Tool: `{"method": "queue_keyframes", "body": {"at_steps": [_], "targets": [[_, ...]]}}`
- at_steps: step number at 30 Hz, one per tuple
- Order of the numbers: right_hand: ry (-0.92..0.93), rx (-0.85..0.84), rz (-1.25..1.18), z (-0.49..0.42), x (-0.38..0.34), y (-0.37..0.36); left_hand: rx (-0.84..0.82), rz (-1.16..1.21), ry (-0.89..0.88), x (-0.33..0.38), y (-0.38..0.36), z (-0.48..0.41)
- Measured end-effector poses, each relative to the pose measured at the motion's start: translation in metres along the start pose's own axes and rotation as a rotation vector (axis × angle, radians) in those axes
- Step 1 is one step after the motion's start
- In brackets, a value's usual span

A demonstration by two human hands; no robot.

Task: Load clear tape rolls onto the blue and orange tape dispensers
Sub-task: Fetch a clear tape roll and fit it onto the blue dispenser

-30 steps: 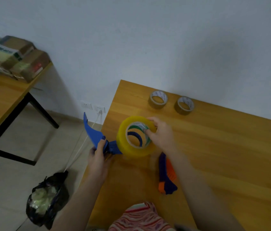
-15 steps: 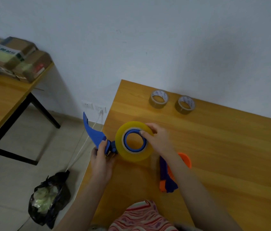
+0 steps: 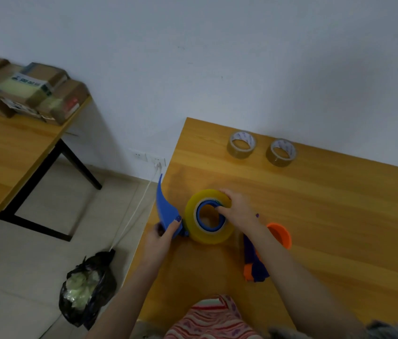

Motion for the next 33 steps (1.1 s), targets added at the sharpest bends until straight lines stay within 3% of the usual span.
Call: {"method": "queue_keyframes", "body": {"at_steps": [9, 24, 33], "targets": [[0.011, -0.060, 0.090, -0.002, 0.002, -0.017, -0.071, -0.295, -0.051, -0.008, -0.006, -0.006], [0.006, -0.180, 0.194, 0.006, 0.013, -0.038, 0.269, -0.896, -0.217, 0.054, -0.036, -0.021], [-0.009, -0.150, 0.175, 0.007, 0.011, -0.037, 0.254, -0.870, -0.306, 0.052, -0.040, -0.027]]}}
Point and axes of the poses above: each hand's wrist, its own z-axis away from the middle knuckle, its own y-axis out of the back of the hand, x = y × z, the point moved 10 cm from there along -z, towards the middle knuckle, and after that the axes turned 9 degrees about y, right-handed, at the moved point
